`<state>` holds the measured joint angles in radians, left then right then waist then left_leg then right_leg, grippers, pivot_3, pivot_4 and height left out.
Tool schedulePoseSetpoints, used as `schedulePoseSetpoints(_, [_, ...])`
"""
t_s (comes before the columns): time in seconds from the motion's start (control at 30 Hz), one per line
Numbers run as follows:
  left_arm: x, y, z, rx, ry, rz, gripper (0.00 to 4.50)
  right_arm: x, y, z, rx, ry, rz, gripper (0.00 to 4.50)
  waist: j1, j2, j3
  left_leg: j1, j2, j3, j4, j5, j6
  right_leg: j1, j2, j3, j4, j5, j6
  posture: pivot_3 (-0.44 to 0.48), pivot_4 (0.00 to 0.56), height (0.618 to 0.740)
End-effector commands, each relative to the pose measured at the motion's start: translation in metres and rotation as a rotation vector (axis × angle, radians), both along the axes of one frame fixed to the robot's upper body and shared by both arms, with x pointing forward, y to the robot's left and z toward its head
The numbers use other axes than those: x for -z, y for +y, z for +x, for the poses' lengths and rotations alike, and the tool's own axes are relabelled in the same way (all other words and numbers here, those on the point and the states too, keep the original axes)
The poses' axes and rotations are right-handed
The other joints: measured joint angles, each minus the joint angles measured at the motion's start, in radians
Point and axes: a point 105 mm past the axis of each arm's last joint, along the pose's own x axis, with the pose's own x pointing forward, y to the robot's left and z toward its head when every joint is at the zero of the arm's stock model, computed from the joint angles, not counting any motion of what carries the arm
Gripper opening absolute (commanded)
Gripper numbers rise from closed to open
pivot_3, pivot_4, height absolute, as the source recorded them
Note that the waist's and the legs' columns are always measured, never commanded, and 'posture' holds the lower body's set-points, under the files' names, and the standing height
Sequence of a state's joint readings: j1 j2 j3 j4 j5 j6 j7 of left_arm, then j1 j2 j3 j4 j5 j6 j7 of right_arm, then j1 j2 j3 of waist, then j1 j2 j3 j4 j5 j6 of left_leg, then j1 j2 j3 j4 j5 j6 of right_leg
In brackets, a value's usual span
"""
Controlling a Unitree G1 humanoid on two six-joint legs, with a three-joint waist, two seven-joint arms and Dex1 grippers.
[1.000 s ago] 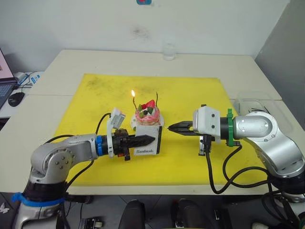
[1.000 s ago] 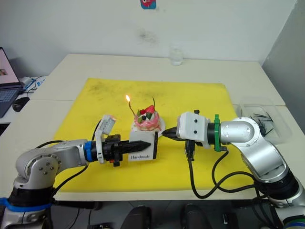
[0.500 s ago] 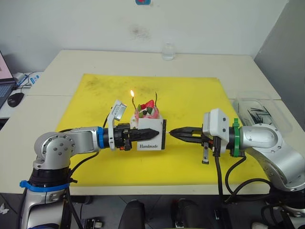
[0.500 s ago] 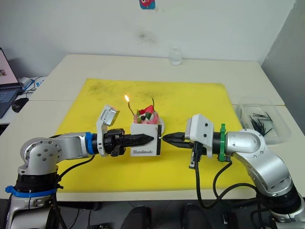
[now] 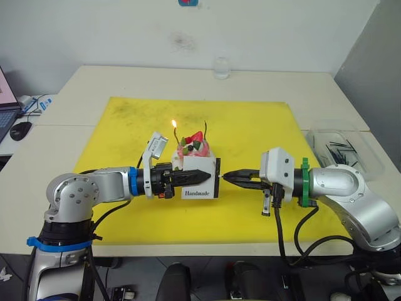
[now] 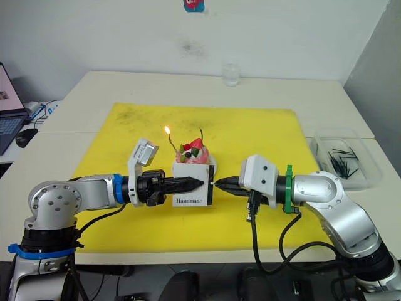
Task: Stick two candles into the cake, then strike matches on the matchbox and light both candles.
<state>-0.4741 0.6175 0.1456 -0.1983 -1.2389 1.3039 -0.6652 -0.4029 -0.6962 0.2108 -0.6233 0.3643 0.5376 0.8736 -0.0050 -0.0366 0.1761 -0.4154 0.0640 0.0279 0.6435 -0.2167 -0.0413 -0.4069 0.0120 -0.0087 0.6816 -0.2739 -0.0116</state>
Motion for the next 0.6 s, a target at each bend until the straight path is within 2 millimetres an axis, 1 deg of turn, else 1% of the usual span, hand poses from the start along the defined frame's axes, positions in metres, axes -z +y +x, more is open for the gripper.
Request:
schedulePoseSetpoints(0.03, [-0.013,-0.003,-0.003,0.025,-0.042,-0.03,0.0,-0.002,0.003,-0.002,-0.017,-0.045,-0.012,0.01,0.0,0.0,0.0,0.0,0.0,0.0,0.0,0.0,0.0,0.0,0.0,0.0,0.0,0.0,0.0,0.0,0.15,0.74])
schedulePoseSetpoints(0.37, [-0.019,-0.007,-0.006,0.052,-0.053,-0.051,0.0,0.008,0.003,0.004,-0.009,-0.055,-0.057,0.01,0.0,0.0,0.0,0.0,0.0,0.0,0.0,0.0,0.0,0.0,0.0,0.0,0.0,0.0,0.0,0.0,0.15,0.74])
schedulePoseSetpoints(0.6, [-0.02,-0.019,-0.008,0.078,-0.049,-0.092,0.0,0.013,0.018,0.002,-0.067,-0.058,-0.053,0.01,0.0,0.0,0.0,0.0,0.0,0.0,0.0,0.0,0.0,0.0,0.0,-0.001,0.0,0.0,0.0,0.0,0.15,0.74])
